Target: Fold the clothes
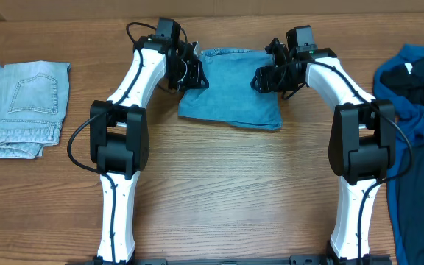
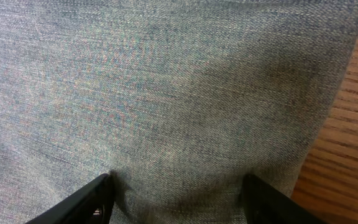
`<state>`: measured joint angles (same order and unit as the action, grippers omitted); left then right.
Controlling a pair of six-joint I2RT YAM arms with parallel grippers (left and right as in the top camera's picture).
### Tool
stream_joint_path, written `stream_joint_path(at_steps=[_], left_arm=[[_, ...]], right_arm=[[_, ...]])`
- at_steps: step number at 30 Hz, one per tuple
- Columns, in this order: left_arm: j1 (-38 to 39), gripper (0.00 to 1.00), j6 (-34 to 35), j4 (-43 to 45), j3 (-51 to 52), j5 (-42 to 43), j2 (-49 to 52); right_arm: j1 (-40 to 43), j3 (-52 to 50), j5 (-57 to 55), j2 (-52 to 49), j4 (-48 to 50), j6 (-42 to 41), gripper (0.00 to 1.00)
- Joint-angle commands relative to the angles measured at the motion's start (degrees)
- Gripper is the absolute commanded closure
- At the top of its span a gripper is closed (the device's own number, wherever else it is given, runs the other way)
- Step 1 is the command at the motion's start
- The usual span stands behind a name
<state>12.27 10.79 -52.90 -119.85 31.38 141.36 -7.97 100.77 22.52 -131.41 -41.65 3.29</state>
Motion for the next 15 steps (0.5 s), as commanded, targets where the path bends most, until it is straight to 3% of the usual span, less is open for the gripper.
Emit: stream_joint_path(at_steps=[1,3,8,12,15], left_arm=[[1.57,0.96,0.59,0.22,0.17,6.12,1.03],[1.51,0.96,1.92,0.31,-0.26,6.45,1.03],[2.25,0.96,4.46,-1.70,-8.83,6.69,1.03],[3.48,0.96,6.19,-3.39,-10.84,-2.21,1.03],[5.03,0.92,5.95,-5.51,-10.60,-14.86,1.03]], right_arm=[[-0.68,-0.90,2.69,-1.27,-0.63,0.13,0.36],[-0.63,-0.90,2.97,-1.25,-0.63,0.15,0.40],[-0.63,-0.90,3.06,-1.25,-0.57,0.15,0.39],[-0.63,-0.90,3.06,-1.25,-0.52,0.15,0.39],[-0.63,-0.90,3.06,-1.25,-0.55,0.15,0.39]])
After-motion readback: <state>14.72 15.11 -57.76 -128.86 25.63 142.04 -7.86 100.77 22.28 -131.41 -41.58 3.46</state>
